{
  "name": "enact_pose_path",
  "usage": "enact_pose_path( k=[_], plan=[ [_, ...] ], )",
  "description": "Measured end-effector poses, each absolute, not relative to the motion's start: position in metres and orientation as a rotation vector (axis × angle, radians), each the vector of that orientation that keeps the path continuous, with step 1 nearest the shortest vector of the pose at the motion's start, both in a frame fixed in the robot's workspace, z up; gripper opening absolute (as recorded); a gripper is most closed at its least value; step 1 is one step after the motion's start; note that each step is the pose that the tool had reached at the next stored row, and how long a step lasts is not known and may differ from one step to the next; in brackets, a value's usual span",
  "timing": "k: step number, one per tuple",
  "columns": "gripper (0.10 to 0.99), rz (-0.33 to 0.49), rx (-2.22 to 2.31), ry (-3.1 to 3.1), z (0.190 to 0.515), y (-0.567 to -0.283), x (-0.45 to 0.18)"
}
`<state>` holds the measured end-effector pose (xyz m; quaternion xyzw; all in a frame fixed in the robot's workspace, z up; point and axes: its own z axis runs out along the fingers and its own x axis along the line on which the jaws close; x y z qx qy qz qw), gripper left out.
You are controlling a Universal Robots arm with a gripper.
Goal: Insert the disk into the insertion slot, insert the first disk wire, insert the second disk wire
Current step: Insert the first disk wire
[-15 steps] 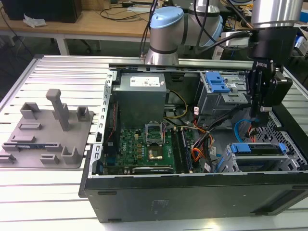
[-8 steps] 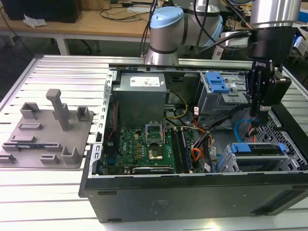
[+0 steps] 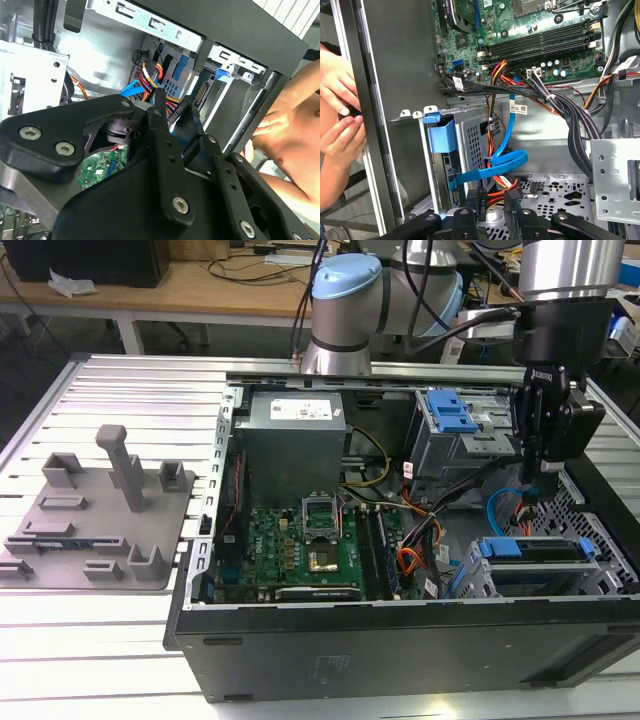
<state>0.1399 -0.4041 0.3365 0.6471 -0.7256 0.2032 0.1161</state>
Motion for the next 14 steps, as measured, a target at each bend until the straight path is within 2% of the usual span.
enact_pose_path(
  k=[4,5,6,8,14],
  plan=[
    [0.349,0.604,1.904,-2.122,0.3355,-0.4041,0.1400],
    [0.267,0.604,1.905,-2.122,0.3350,-0.4041,0.1399],
    [0.267,0.604,1.905,-2.121,0.3348,-0.4041,0.1398],
    [0.169,0.604,1.905,-2.121,0.3345,-0.4041,0.1398],
    [0.169,0.606,1.904,-2.120,0.3345,-0.4041,0.1398]
  ],
)
